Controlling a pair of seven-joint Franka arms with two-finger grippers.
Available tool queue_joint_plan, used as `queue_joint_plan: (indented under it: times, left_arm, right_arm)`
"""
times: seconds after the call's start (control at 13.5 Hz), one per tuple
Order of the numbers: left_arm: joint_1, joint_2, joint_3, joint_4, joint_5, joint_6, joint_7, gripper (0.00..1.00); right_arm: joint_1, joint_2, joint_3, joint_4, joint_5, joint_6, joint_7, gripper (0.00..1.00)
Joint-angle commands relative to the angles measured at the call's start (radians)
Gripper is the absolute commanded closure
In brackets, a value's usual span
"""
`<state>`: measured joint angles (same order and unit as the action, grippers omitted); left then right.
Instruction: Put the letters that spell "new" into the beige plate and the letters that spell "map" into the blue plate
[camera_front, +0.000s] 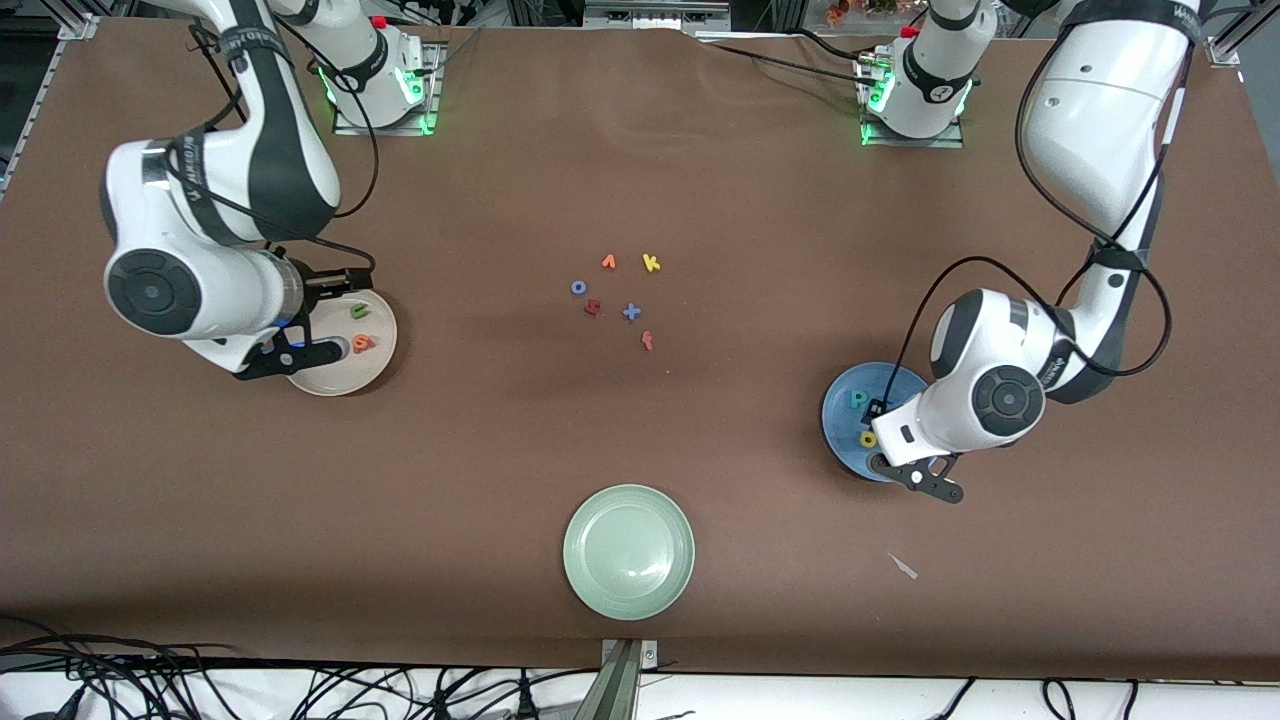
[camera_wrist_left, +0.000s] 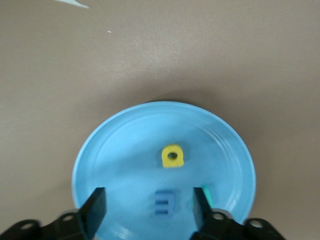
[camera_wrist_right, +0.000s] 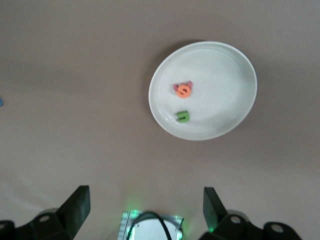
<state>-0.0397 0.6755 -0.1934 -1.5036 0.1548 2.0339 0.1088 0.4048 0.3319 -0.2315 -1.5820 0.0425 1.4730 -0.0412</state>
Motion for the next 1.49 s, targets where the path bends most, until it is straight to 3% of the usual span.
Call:
queue_joint_plan:
  times: [0.0, 0.22, 0.37, 0.59, 0.74, 1.11, 1.41]
  left_arm:
    - [-0.009, -0.127, -0.015, 0.026, 0.008, -0.139, 0.019, 0.0]
    - [-0.006, -0.207, -0.032, 0.107, 0.008, -0.236, 0.018, 0.0]
    - [-0.002, -0.232, -0.031, 0.178, 0.0, -0.317, 0.019, 0.0]
    - [0.006, -0.339, -0.017, 0.18, -0.061, -0.357, -0.011, 0.0]
    - [0.003, -0.433, 0.055, 0.117, -0.119, -0.359, -0.052, 0.0]
    - [0.043, -0.657, 0.112, -0.124, -0.126, -0.399, -0.218, 0.0]
    - [0.038, -0.688, 0.172, -0.156, -0.184, -0.399, -0.204, 0.0]
  right_arm:
    - [-0.052, -0.045, 0.02, 0.051, 0.022, -0.051, -0.002, 0.0]
    - [-0.22, -0.195, 0.196, -0.021, -0.047, 0.011, -0.003, 0.0]
    - [-0.256, -0.284, 0.212, -0.055, -0.068, 0.041, 0.0, 0.0]
    - [-0.319, -0.313, 0.212, -0.061, -0.064, 0.029, -0.009, 0.0]
    - [-0.331, -0.324, 0.213, -0.07, -0.064, 0.058, 0.004, 0.0]
    - [-0.383, -0.363, 0.236, -0.075, -0.062, 0.02, 0.004, 0.0]
    - [-0.394, -0.373, 0.258, -0.064, -0.069, 0.0, 0.0, 0.0]
